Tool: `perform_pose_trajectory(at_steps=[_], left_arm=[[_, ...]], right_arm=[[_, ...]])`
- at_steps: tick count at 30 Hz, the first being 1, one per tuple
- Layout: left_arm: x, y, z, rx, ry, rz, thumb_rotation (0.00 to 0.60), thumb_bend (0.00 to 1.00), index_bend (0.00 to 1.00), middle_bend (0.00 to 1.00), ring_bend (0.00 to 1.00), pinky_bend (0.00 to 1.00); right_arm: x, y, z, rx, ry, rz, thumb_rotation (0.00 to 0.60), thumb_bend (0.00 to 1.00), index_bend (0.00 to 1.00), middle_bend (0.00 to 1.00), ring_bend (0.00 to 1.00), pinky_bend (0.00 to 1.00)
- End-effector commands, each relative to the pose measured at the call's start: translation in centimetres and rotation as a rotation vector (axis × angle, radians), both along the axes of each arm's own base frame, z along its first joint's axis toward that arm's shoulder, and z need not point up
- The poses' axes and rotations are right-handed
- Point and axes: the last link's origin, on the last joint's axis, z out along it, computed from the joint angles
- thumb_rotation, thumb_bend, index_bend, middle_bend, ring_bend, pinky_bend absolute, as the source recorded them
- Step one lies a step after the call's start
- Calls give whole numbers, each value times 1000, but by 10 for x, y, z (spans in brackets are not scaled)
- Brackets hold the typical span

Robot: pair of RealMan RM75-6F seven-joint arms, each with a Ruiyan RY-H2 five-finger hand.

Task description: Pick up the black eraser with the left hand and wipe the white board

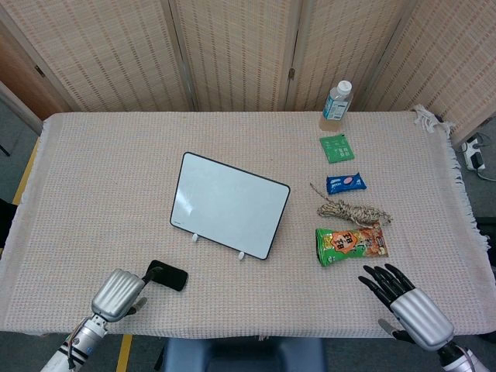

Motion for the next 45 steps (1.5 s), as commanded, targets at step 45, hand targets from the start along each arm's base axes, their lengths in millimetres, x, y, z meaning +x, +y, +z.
perform_pose_trajectory(at_steps=[45], left_arm=[[15,64,-28,2,-61,31,600,431,618,1000,1000,1000]], right_arm=[[-3,-12,-3,-17,25,-64,600,348,0,0,0,0]])
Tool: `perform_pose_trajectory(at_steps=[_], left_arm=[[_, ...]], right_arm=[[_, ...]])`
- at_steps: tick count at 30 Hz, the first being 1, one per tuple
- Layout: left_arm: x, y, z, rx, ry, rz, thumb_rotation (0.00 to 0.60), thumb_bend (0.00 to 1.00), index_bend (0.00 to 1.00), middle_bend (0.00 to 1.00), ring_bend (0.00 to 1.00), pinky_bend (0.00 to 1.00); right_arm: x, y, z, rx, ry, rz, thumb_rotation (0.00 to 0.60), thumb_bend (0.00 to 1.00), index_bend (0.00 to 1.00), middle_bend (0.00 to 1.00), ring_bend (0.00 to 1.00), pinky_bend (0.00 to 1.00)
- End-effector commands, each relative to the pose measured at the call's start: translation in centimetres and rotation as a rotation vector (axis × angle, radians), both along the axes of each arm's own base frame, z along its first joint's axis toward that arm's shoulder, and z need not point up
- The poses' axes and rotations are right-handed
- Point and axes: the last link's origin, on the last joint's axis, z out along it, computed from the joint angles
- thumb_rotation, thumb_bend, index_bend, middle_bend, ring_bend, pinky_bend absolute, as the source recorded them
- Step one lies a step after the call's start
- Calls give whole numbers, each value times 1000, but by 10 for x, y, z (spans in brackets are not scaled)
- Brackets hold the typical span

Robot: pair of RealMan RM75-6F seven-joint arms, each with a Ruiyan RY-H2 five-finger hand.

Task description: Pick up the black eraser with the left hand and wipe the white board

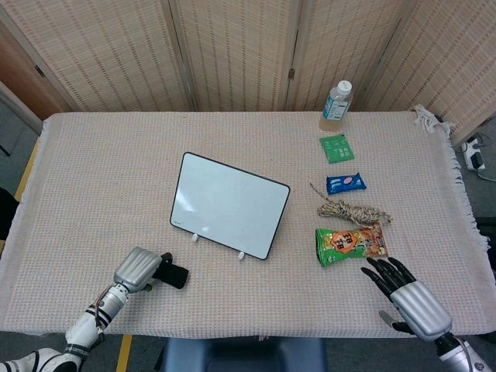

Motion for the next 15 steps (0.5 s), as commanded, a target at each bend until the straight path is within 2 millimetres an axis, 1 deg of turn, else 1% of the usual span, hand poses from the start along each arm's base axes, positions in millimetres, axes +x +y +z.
perform_pose_trajectory(at_steps=[1,4,5,8,15], left_arm=[[6,-3,3,85,-65,-38,600,437,624,1000,1000,1000],[16,-2,9,215,-158,-98,600,446,639,1000,1000,1000],[26,0,12,286,-213,-141,600,447,639,1000,1000,1000],[36,4,1,376,-229,-210,600,448,639,1000,1000,1000],[72,20,-28,493,-269,-255,600,450,640,1000,1000,1000]], right_arm=[[0,1,0,-1,-1,2,600,348,0,0,0,0],[0,2,1,-2,-3,6,600,348,0,0,0,0],[1,3,2,-1,-6,8,600,348,0,0,0,0],[1,4,3,0,-12,11,600,348,0,0,0,0],[0,2,5,3,-21,8,600,348,0,0,0,0]])
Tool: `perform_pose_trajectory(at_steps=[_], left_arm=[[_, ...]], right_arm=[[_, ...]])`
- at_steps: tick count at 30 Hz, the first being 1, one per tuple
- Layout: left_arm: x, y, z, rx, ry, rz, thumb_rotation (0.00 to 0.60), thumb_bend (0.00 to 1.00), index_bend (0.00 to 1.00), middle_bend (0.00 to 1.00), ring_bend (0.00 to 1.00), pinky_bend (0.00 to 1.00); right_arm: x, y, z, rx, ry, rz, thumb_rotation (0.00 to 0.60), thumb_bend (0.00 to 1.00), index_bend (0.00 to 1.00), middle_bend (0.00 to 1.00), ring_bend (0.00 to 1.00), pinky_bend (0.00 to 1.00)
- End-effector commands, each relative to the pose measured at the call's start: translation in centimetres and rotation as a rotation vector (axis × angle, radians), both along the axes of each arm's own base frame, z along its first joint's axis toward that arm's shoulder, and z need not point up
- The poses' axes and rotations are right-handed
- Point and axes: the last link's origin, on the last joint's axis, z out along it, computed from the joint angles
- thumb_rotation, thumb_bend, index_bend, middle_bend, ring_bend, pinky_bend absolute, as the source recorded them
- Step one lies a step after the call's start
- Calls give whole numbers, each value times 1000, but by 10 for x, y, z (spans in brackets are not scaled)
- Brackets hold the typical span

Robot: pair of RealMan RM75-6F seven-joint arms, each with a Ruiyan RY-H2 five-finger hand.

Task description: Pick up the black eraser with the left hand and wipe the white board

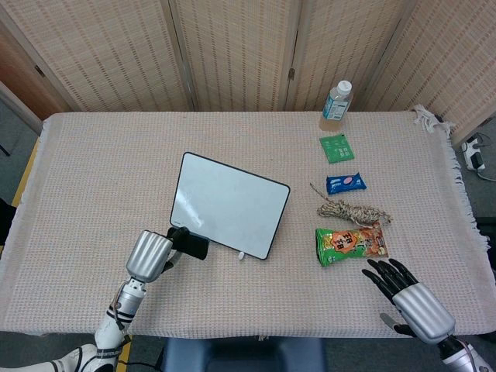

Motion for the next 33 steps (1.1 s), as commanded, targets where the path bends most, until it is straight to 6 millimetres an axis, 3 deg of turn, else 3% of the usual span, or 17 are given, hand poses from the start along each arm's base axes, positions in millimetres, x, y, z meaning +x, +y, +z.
perform_pose_trajectory(at_steps=[1,10,23,33], left_arm=[[24,15,-16,107,-7,-34,600,450,640,1000,1000,1000],[45,55,-39,206,129,2,600,451,642,1000,1000,1000],[64,66,-63,147,104,-2,600,451,622,1000,1000,1000],[66,67,-73,98,84,1,600,445,491,1000,1000,1000]], right_arm=[[0,-2,1,-1,-4,-4,600,348,0,0,0,0],[-4,-9,7,-14,-14,-39,600,348,0,0,0,0],[-6,-15,15,-26,-35,-63,600,348,0,0,0,0],[-7,-15,15,-26,-39,-66,600,348,0,0,0,0]])
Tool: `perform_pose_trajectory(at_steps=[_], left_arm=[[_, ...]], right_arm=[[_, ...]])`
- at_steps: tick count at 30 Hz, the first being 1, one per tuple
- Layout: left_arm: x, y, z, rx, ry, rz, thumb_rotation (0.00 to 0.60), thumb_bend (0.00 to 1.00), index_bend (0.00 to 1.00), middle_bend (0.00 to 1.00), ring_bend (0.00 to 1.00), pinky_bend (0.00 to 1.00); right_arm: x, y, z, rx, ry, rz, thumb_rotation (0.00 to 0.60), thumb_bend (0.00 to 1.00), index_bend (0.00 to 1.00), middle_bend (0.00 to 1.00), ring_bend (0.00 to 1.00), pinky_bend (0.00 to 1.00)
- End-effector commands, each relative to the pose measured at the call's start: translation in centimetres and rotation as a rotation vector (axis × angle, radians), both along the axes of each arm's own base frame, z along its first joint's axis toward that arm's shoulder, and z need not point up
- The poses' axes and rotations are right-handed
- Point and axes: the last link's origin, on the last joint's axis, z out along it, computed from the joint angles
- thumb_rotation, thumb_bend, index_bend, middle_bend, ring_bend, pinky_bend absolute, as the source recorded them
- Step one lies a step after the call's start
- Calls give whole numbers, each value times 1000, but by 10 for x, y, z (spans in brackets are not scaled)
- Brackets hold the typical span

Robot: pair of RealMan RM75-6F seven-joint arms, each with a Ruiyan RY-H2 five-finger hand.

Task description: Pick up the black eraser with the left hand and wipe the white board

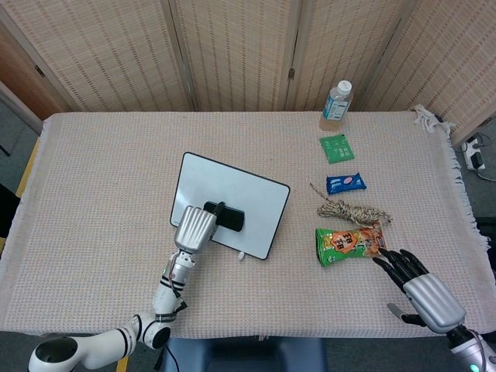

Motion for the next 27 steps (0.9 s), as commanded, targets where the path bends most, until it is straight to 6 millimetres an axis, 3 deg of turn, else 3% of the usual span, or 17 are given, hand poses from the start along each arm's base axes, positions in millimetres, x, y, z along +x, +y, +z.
perform_pose_trajectory(at_steps=[1,9,15,22,27], left_arm=[[1,1,-3,-6,2,-2,600,445,487,1000,1000,1000],[1,3,-8,-14,7,5,600,441,393,1000,1000,1000],[3,0,-7,-20,-1,2,600,361,299,1000,1000,1000],[2,-6,-2,-17,4,3,600,306,273,1000,1000,1000],[-10,-18,11,-16,-9,22,600,284,257,1000,1000,1000]], right_arm=[[0,0,0,0,-1,-1,600,348,0,0,0,0],[0,0,2,-4,-6,-4,600,348,0,0,0,0],[0,2,3,-6,-6,1,600,348,0,0,0,0],[0,4,3,-10,-4,7,600,348,0,0,0,0],[1,6,2,-10,2,15,600,348,0,0,0,0]])
